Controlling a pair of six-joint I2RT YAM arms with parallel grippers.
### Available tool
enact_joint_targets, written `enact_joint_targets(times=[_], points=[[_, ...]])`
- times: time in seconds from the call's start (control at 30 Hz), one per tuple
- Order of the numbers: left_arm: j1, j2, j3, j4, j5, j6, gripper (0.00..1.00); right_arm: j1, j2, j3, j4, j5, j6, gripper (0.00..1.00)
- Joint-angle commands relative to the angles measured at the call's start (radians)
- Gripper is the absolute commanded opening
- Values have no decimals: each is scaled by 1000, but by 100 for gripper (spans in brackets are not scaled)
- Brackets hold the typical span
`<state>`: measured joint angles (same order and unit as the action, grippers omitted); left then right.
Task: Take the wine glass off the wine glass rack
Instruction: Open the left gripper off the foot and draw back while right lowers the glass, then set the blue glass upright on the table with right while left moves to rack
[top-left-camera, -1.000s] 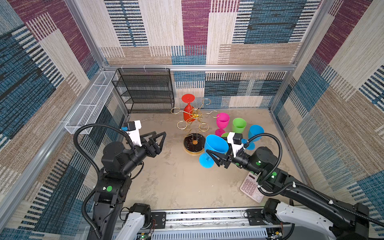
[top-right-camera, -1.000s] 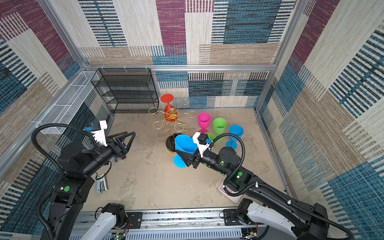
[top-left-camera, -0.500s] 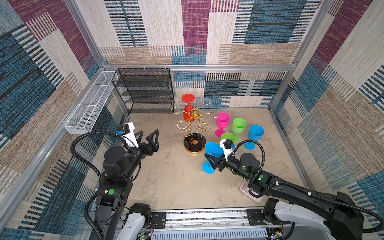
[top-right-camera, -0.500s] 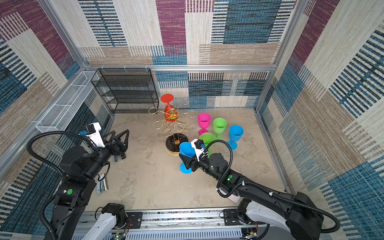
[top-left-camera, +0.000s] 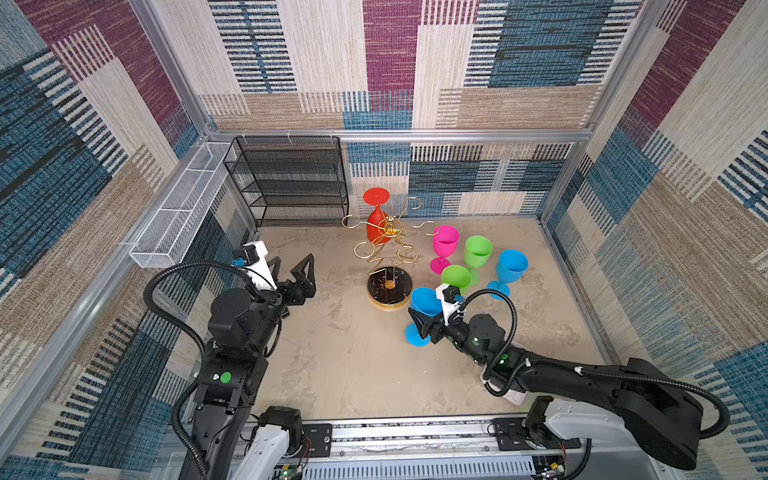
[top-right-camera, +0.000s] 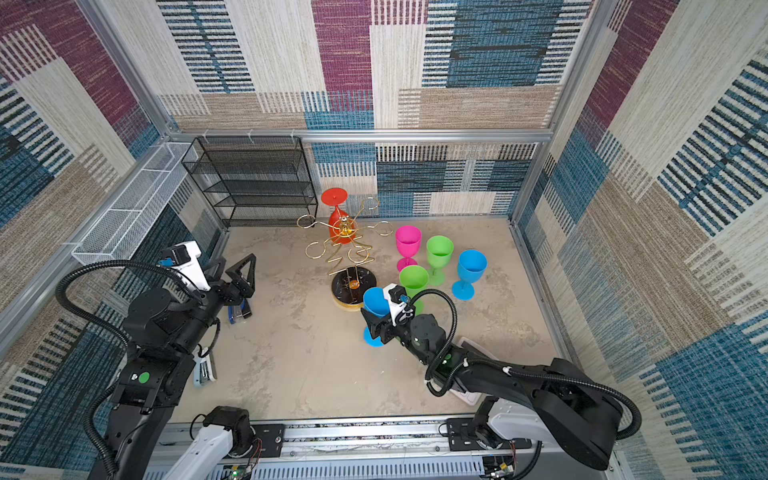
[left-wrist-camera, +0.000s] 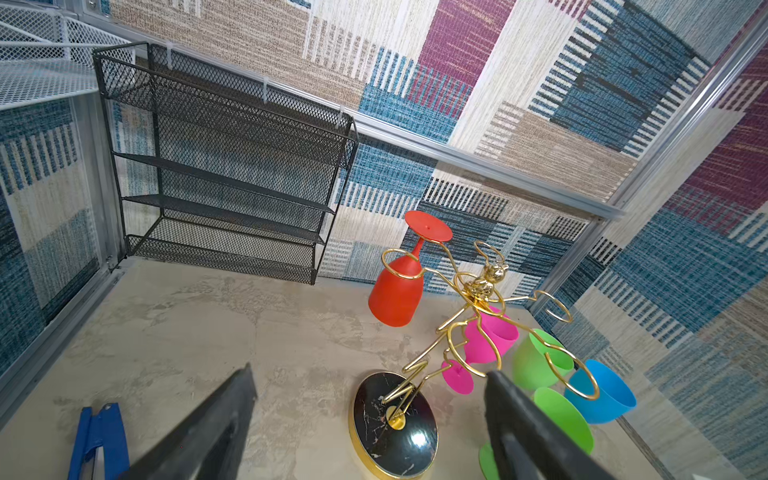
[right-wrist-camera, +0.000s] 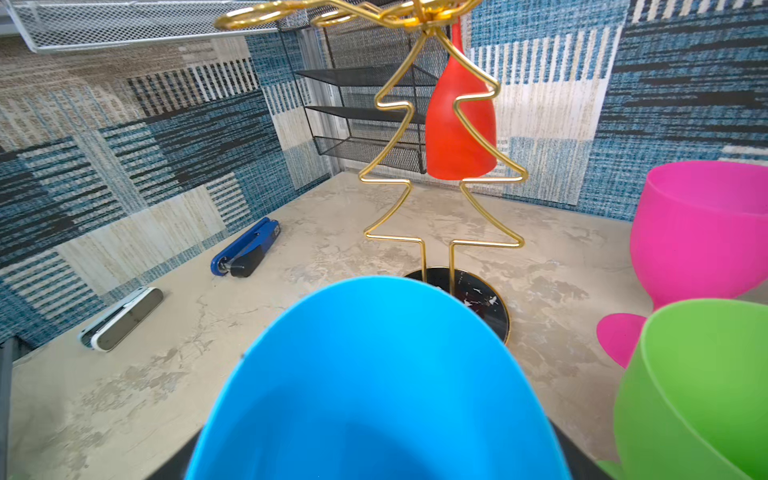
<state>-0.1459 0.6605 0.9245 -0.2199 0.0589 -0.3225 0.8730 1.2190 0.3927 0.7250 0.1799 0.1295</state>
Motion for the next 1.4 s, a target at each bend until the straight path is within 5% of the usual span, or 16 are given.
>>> enact_joint_targets(times=[0.0,0.5,1.0,1.2,1.37], points=[[2,6,1,55,-18,16,88,0,29,-6,125,71,7,82],[5,34,9,84,-43,38,88,0,197,1,241,139,-28,83],[9,96,16,126,-78,37,88,0,194,4,202,116,-49,92],[21,162,74,74,-40,2,85,0,98,3,140,98,-44,98],[66,279,208,-16,146,-39,78,0,-43,28,20,29,-57,99]])
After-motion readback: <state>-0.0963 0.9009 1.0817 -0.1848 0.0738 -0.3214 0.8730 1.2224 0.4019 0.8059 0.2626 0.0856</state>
